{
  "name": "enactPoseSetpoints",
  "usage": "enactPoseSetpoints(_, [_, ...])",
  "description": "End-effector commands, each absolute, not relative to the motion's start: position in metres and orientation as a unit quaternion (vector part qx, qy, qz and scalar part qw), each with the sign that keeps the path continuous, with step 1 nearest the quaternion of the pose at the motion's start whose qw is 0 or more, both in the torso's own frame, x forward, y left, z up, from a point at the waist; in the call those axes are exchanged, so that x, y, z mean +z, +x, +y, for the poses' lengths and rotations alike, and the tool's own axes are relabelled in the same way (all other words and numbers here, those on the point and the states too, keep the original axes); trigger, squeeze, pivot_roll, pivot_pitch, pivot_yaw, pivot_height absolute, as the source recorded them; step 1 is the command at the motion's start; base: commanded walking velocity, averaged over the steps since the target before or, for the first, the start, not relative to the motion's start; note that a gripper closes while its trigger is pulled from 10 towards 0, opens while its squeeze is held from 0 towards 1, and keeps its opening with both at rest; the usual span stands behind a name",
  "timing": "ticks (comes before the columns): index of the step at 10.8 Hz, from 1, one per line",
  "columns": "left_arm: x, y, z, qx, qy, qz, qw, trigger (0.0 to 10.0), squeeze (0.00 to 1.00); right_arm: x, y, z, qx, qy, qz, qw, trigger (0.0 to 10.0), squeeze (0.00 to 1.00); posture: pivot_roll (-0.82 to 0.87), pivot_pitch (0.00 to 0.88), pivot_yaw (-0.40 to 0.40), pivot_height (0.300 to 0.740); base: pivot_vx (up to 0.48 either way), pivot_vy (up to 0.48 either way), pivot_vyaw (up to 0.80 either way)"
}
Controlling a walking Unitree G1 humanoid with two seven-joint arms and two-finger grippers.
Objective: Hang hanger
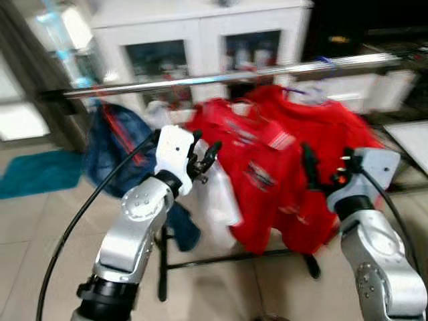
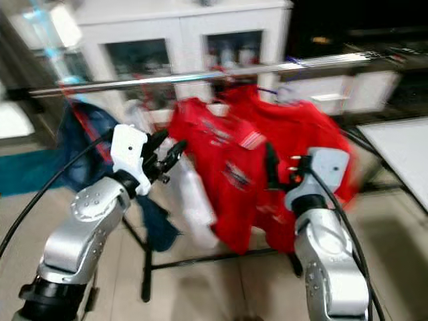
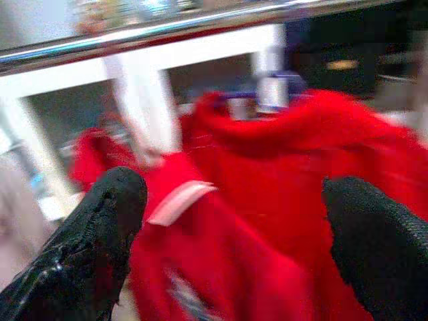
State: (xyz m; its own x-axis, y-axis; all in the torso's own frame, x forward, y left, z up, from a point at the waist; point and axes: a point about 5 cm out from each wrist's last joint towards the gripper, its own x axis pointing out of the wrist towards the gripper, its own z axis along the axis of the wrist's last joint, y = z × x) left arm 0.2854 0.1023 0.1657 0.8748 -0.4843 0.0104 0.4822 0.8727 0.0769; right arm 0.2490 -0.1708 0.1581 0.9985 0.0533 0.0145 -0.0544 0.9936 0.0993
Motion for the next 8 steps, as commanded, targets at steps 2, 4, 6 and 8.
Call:
enactPoseSetpoints(2, [0.164,0.284,0.108,-0.242,0.041,-0.012,0.969,10.0,0.0,0.162,0.251,-0.162,0.069,0.029,-0.012,0.997,10.0,0.8,0.02,0.015,0.07,0.74,0.302,0.0,0.8])
enactPoseSetpoints(4, [0.163,0.277,0.104,-0.259,0.021,-0.013,0.965,10.0,0.0,0.17,0.25,-0.172,0.106,0.032,-0.027,0.993,10.0,0.61,0.02,0.016,0.069,0.74,0.0,0.0,0.0])
enactPoseSetpoints(6, [0.162,0.276,0.106,-0.251,0.022,-0.01,0.968,10.0,0.0,0.176,0.248,-0.179,0.137,0.017,-0.033,0.99,10.0,0.62,0.02,0.017,0.063,0.74,0.0,0.0,0.0])
enactPoseSetpoints(8, [0.164,0.28,0.108,-0.235,0.021,-0.013,0.972,10.0,0.0,0.173,0.249,-0.176,0.143,0.009,-0.025,0.989,10.0,0.66,0.02,0.019,0.059,0.74,0.0,-0.45,0.31])
